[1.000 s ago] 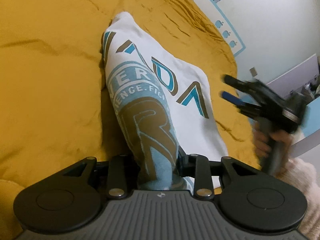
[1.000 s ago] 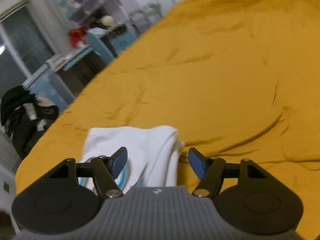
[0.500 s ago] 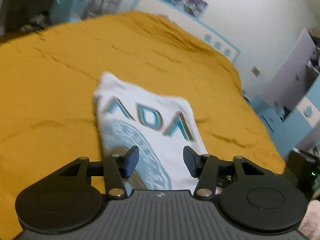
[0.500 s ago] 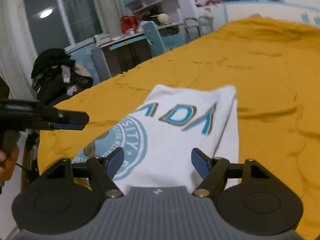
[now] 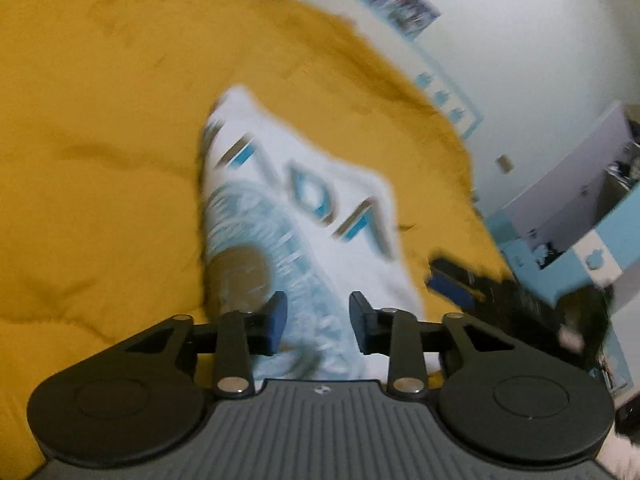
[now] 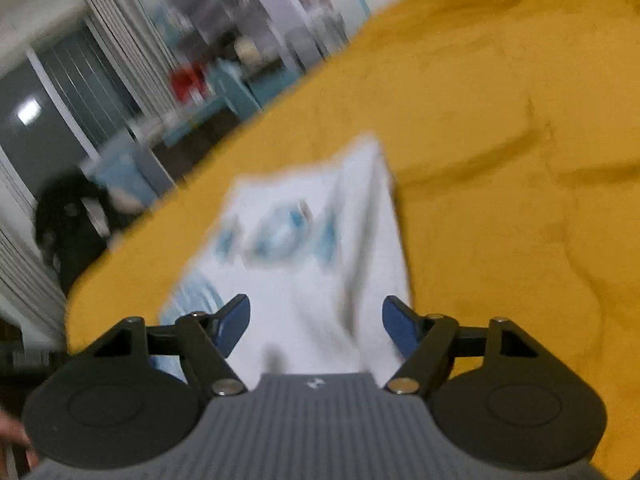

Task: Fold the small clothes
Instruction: 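Press the folded T-shirt flat with both open grippers and withdraw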

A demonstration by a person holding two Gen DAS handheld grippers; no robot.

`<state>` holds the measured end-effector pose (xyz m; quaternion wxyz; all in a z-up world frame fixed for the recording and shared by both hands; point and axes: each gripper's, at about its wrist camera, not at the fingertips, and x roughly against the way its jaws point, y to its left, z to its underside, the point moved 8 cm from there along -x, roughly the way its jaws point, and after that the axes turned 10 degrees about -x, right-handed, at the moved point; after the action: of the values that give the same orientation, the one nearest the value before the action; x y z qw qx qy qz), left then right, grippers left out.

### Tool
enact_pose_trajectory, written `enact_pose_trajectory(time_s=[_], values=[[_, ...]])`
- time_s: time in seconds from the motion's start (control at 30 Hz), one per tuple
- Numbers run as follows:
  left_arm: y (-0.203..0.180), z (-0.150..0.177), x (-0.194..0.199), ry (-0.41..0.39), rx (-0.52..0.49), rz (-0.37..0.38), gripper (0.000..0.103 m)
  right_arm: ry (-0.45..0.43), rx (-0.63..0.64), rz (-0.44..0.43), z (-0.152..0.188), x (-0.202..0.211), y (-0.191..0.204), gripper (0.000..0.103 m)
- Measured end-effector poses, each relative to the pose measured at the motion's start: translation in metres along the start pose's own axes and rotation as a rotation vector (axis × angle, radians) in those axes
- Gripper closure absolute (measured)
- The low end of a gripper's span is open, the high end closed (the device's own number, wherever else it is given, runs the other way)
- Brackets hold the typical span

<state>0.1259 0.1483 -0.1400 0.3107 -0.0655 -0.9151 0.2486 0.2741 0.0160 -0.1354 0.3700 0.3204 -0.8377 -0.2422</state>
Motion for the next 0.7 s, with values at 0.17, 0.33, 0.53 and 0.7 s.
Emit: enact_pose_trajectory(time_s=[0.17,0.33,0.53,0.7], values=[[-0.005,0.003,-0.016,0.052,-0.023,-0.004,0.053,-0.056,0.050,-0.084,-0.050,-0.054,0.020,0.028],[0.012,0.018,-0.031,0.078,-0.009,0.000,0.053,0.053,0.001,0.020,-0.057,-0.129,-0.015,0.028],[0.011,0.027,-0.028,0.066,-0.049,0.002,0.053,0.070,0.022,0.112,-0.046,-0.154,-0.040,0.029],[0.006,0.012,-0.024,0.093,-0.061,-0.036,0.052,0.008,0.022,0.150,-0.054,-0.106,-0.009,0.028]])
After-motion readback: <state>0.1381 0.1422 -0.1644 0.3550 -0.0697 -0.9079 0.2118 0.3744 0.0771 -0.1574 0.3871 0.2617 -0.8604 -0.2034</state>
